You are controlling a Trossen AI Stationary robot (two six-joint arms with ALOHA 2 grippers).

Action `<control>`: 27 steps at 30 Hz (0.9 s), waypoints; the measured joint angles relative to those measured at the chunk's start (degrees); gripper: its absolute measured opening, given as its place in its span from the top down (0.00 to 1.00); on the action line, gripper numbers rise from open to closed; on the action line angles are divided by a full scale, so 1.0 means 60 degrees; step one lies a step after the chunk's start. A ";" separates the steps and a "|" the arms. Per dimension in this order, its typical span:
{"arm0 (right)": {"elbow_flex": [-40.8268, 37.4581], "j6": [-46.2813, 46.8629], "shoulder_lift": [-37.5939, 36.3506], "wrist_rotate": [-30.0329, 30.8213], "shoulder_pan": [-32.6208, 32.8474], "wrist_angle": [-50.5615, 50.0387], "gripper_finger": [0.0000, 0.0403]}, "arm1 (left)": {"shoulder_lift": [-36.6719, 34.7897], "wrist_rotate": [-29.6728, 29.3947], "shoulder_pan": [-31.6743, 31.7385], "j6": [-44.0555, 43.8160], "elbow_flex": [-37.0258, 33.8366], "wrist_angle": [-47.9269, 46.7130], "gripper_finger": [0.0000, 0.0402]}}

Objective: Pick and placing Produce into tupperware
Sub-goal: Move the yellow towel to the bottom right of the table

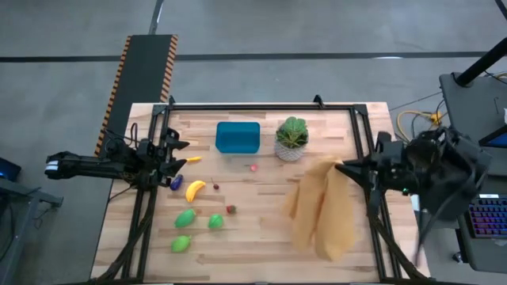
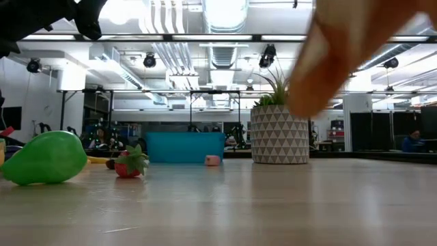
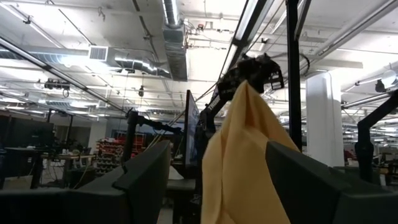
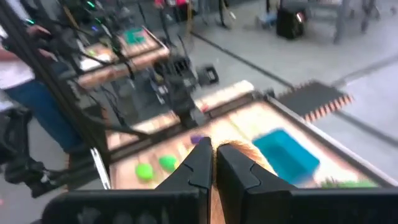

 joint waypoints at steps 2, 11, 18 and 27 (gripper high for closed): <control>-0.0056 0.1435 0.0162 -0.0140 0.0107 -0.0825 0.98 | 0.0000 0.0001 -0.0002 0.0000 0.0000 -0.0032 0.38; -0.1448 0.2966 0.0550 -0.2553 0.0147 -0.0690 0.98 | 0.0045 -0.0001 0.0000 0.0000 -0.0007 -0.0165 0.38; -0.3617 0.3785 0.0534 -0.3582 0.0123 -0.0738 0.98 | 0.0055 -0.0012 0.0000 -0.0034 -0.0007 -0.0179 0.38; -0.6899 0.4380 0.0622 -0.6682 0.0134 -0.0753 0.98 | 0.0051 -0.0012 0.0000 -0.0040 -0.0007 -0.0168 0.38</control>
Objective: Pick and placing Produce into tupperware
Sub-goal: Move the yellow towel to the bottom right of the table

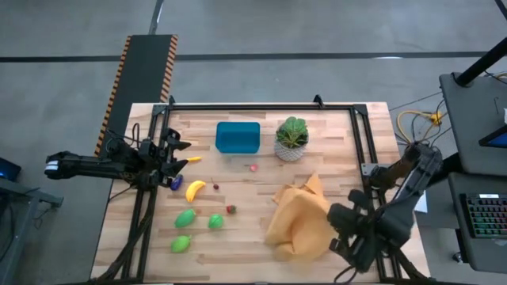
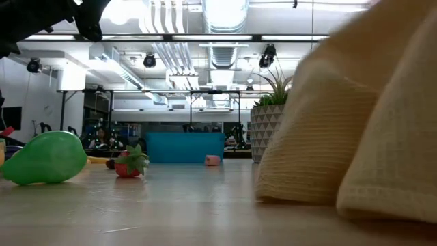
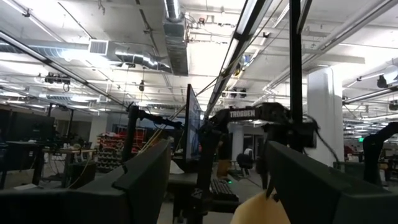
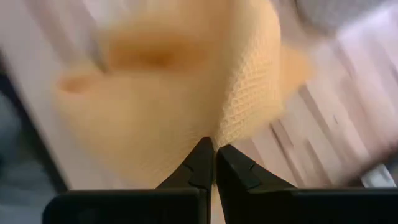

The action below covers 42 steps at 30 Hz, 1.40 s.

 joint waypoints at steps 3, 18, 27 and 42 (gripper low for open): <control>-0.0955 0.0026 0.0000 -0.1210 0.0000 0.0010 0.98 | 0.0011 -0.0003 0.0000 -0.0002 0.0000 0.0005 0.38; -0.3948 0.0909 -0.0004 -0.2838 0.0582 0.3235 0.98 | 0.0018 -0.0003 0.0000 0.0000 0.0000 0.0000 0.38; -0.4849 0.2435 -0.0004 -0.2861 0.1492 0.4414 0.98 | 0.0011 -0.0003 0.0000 0.0003 0.0000 0.0004 0.38; -0.5774 0.3124 -0.0004 -0.2849 0.1723 0.6315 0.93 | -0.0002 -0.0003 -0.0001 0.0003 -0.0011 0.0004 0.38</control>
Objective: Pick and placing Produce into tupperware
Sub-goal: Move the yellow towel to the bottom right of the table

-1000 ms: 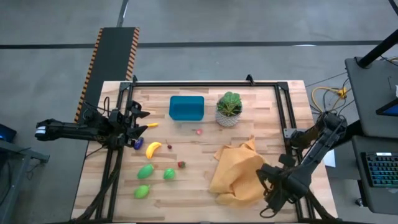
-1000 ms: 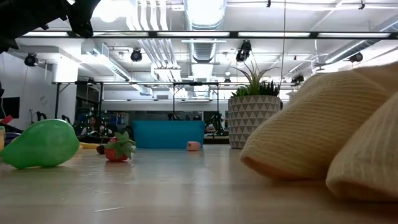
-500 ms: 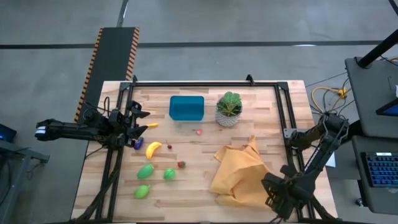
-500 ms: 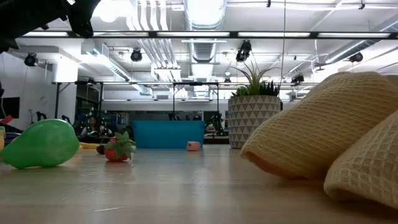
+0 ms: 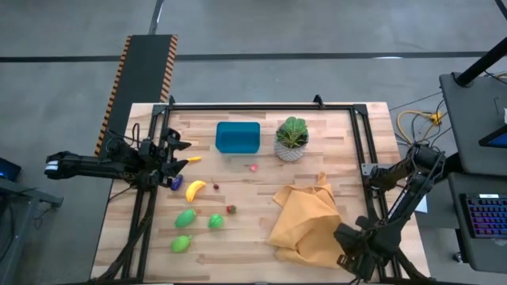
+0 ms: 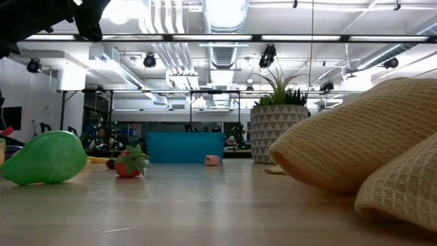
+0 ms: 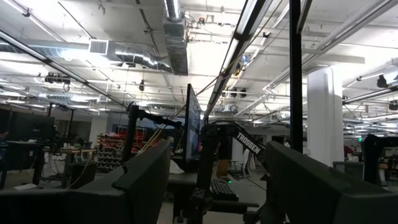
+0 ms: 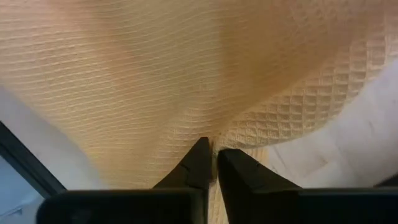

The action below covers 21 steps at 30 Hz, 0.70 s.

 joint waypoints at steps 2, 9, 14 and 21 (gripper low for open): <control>0.0000 0.0184 -0.0007 -0.0052 0.0000 0.0004 0.88 | 0.0002 -0.0004 0.0001 0.0000 0.0000 0.0004 0.38; 0.0317 0.0105 -0.0007 -0.0165 -0.0008 -0.0038 0.60 | 0.0009 -0.0004 0.0001 0.0000 0.0000 0.0000 0.38; 0.0665 -0.0803 -0.0011 0.2355 -0.0026 0.0004 0.47 | 0.0006 -0.0004 0.0001 0.0000 0.0000 0.0004 0.38; 0.1591 -0.3580 -0.0015 0.7667 -0.0025 0.0122 0.44 | 0.0009 -0.0007 0.0001 0.0000 0.0000 0.0004 0.38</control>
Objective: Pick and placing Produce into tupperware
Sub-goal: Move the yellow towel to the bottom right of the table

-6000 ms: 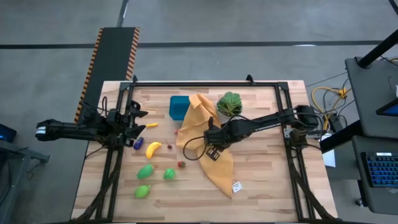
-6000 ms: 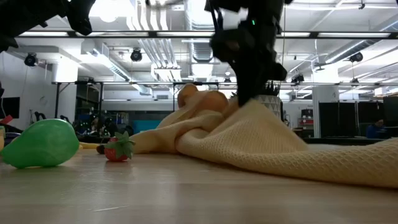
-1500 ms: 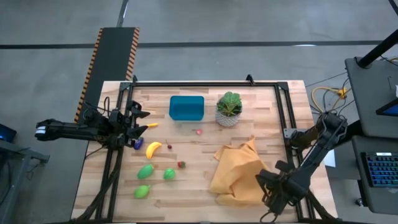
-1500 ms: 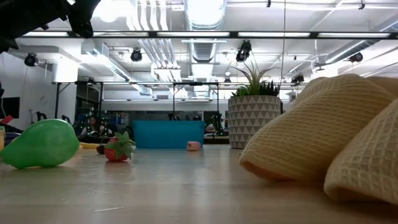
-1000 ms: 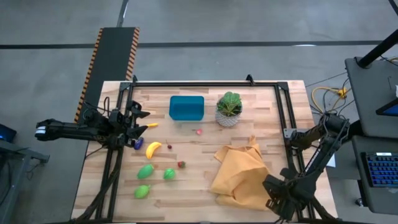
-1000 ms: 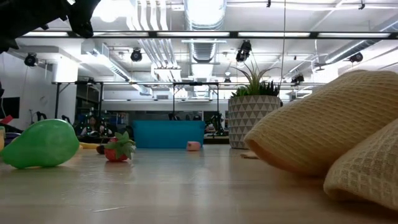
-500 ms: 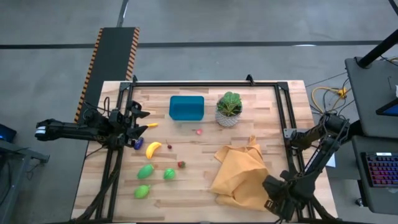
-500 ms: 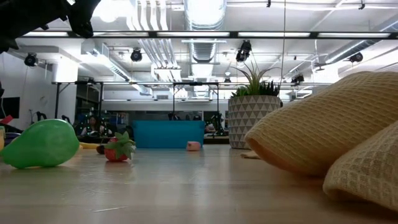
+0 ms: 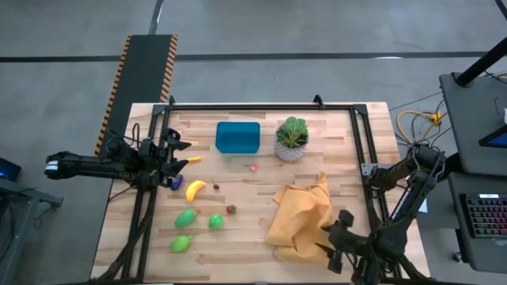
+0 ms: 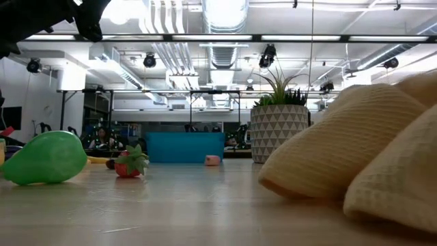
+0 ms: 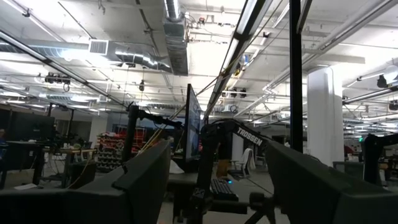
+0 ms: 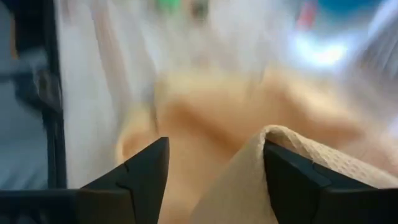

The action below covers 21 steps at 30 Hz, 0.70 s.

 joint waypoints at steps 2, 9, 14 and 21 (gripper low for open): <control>0.0272 -0.0731 0.0000 0.0996 0.0000 -0.0006 0.44 | 0.0000 0.0003 0.0000 0.0000 -0.0004 0.0000 0.38; 0.1383 -0.2128 -0.0022 0.1468 0.0005 -0.0033 0.44 | 0.0000 0.0003 0.0000 -0.0002 -0.0062 0.0000 0.38; 0.2017 -0.1187 -0.0029 -0.0373 -0.0004 -0.1008 0.44 | 0.0000 0.0003 -0.0001 -0.0015 -0.0117 -0.0007 0.38; 0.2284 0.0013 -0.0029 -0.2688 0.0000 -0.1765 0.44 | -0.0003 0.0003 0.0000 -0.0011 -0.0117 0.0002 0.38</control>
